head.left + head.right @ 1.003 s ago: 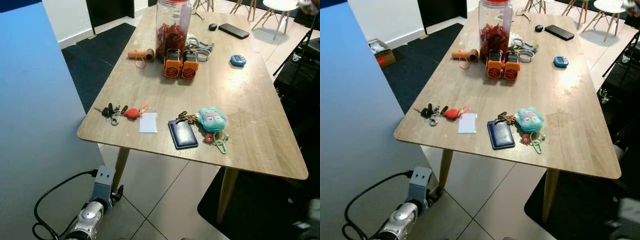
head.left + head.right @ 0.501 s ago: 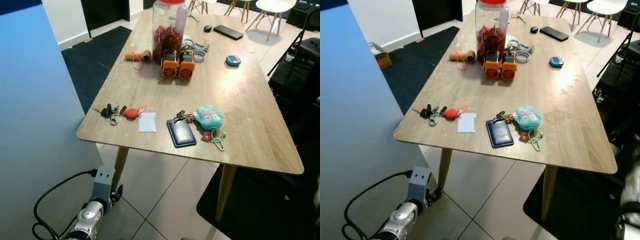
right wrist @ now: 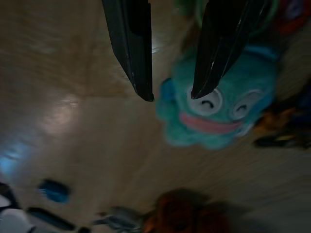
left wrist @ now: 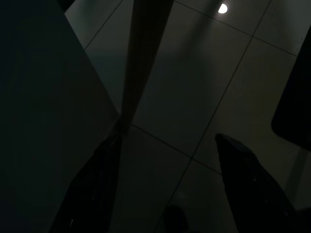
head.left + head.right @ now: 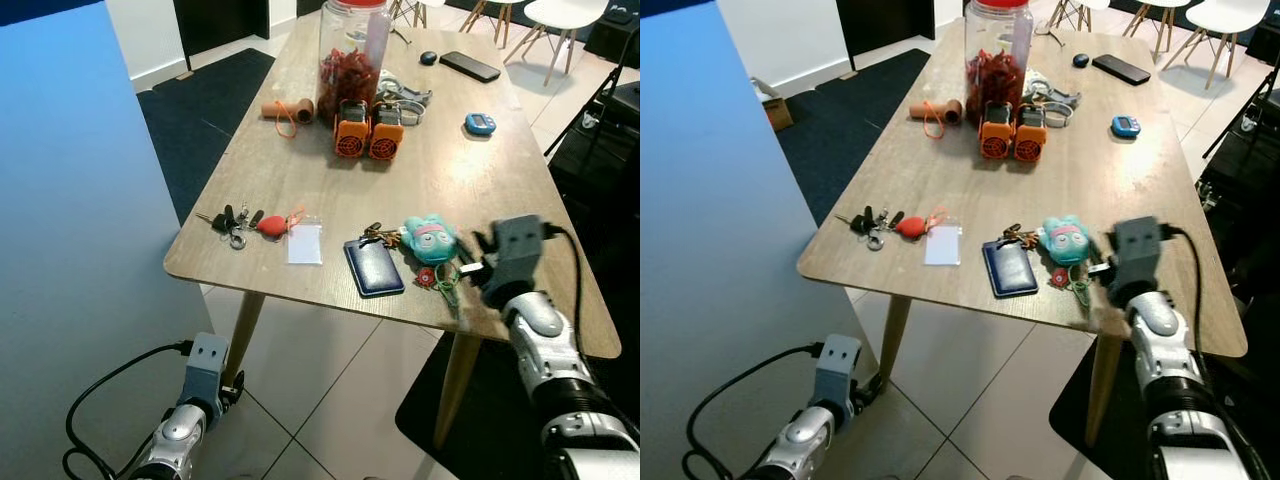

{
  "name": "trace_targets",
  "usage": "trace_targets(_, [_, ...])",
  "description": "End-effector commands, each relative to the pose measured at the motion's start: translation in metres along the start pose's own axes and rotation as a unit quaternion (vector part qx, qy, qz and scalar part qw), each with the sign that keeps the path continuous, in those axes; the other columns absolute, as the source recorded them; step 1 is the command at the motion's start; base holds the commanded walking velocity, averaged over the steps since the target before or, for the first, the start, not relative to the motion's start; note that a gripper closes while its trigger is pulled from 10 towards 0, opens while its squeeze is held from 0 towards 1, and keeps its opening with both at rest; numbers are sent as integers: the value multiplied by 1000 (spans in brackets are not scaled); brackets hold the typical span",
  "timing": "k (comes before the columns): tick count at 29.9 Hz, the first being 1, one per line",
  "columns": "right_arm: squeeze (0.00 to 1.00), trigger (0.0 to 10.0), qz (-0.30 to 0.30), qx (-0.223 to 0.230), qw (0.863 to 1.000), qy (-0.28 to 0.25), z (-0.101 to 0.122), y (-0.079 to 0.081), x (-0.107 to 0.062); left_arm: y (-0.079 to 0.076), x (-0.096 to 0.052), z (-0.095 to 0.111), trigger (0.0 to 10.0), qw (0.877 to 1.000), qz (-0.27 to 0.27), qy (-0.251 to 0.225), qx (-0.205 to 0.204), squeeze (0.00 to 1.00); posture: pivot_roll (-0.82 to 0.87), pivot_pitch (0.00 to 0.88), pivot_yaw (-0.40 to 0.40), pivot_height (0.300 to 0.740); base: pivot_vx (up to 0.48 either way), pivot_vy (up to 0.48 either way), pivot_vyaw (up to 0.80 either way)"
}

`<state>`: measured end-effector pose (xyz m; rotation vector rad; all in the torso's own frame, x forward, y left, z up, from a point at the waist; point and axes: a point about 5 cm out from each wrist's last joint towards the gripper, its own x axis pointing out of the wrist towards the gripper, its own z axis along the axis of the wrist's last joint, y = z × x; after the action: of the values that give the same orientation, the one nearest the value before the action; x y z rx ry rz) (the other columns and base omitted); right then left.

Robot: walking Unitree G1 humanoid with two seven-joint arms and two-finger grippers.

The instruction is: Hang keys on a hook

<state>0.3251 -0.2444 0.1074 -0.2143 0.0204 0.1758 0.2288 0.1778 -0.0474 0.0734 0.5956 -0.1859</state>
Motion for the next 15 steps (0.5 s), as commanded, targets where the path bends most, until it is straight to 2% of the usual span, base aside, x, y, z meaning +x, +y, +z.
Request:
trace_targets(1, [0, 10000, 26, -11, 999, 18, -6, 7, -3, -3, -2, -6, 10000, 1000, -1, 8, -7, 0, 52, 58, -29, 740, 0, 0, 0])
trace_targets(8, [0, 10000, 33, -13, 999, 6, -5, 8, -11, -3, -2, -7, 10000, 1000, -2, 9, -6, 0, 48, 62, -27, 740, 0, 0, 0])
trace_targets(15, [0, 10000, 1, -6, 1000, -15, -4, 5, -25, -3, -3, -7, 10000, 1000, -2, 7, -8, 0, 49, 63, -30, 740, 0, 0, 0])
